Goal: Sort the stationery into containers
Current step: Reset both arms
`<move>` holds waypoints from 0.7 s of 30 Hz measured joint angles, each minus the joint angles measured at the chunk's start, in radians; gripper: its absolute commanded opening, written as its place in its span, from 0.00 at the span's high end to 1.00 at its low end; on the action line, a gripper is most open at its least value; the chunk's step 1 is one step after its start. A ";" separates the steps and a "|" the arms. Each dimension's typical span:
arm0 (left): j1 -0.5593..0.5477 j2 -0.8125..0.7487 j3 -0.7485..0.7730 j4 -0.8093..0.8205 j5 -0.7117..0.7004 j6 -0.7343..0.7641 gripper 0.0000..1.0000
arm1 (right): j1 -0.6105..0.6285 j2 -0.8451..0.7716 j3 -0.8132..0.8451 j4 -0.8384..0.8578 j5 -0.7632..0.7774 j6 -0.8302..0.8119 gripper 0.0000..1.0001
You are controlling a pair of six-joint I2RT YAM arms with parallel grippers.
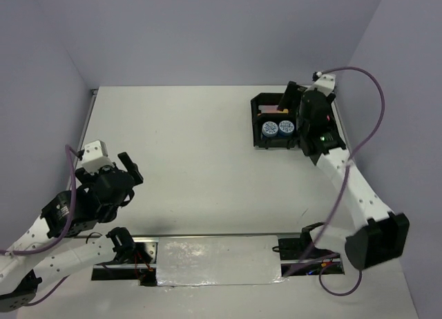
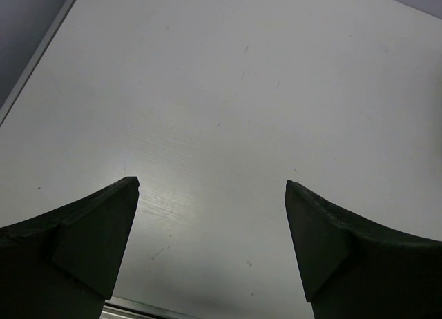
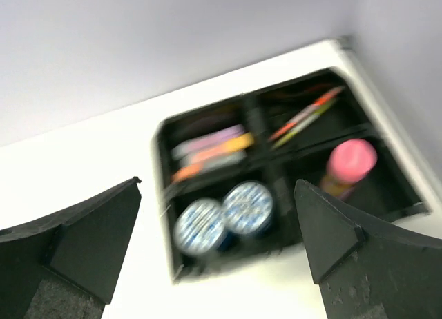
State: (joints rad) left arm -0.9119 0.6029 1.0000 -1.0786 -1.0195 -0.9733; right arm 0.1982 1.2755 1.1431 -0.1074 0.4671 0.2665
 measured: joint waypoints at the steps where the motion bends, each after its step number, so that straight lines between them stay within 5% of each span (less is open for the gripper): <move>1: 0.002 0.010 0.008 -0.019 -0.008 -0.013 0.01 | 0.035 -0.054 -0.022 -0.013 -0.009 -0.008 0.00; 8: 0.007 0.022 0.090 -0.113 -0.079 -0.084 0.01 | 0.277 -0.497 -0.207 -0.234 -0.060 -0.044 0.00; 21: 0.007 -0.062 0.166 -0.222 -0.151 -0.123 0.01 | 0.297 -0.955 -0.048 -0.718 -0.072 -0.047 0.00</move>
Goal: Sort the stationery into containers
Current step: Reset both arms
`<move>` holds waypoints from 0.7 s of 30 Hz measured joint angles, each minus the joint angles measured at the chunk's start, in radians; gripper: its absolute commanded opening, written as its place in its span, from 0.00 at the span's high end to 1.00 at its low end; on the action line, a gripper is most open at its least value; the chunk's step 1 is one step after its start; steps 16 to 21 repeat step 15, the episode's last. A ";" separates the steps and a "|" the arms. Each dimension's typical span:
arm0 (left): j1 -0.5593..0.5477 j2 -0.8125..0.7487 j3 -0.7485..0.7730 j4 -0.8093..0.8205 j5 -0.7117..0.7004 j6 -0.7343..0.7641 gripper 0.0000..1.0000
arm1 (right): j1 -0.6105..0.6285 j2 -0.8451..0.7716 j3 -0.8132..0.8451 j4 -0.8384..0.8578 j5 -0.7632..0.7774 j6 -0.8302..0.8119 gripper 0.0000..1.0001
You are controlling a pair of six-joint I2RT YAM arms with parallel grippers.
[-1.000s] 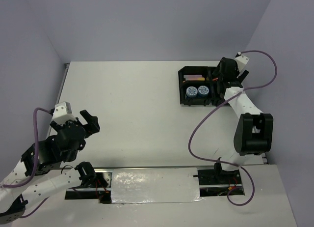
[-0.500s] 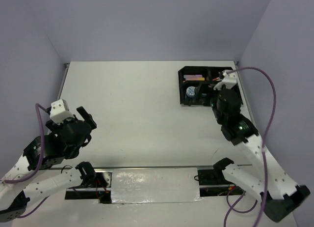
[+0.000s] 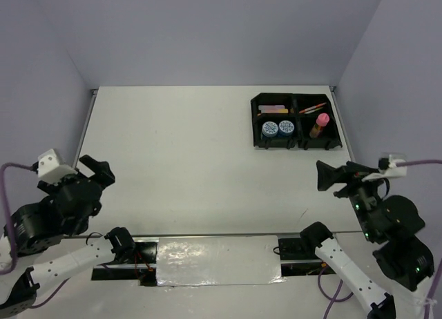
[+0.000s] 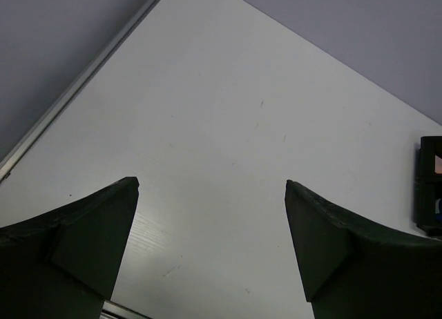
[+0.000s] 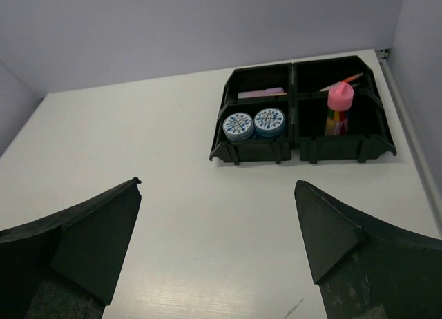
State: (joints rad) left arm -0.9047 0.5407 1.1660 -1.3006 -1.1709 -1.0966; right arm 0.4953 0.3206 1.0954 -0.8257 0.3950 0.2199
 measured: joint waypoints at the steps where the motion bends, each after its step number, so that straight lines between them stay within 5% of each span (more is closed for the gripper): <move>1: 0.000 -0.037 -0.009 0.008 0.000 0.008 0.01 | 0.000 -0.021 0.020 -0.024 0.001 0.001 0.00; 7: 0.001 -0.177 -0.070 0.070 0.011 0.073 0.01 | 0.000 -0.075 0.045 -0.118 0.013 0.003 0.00; 21: 0.001 -0.150 -0.100 0.075 0.037 0.071 0.01 | 0.000 -0.069 -0.023 -0.142 0.007 0.003 0.00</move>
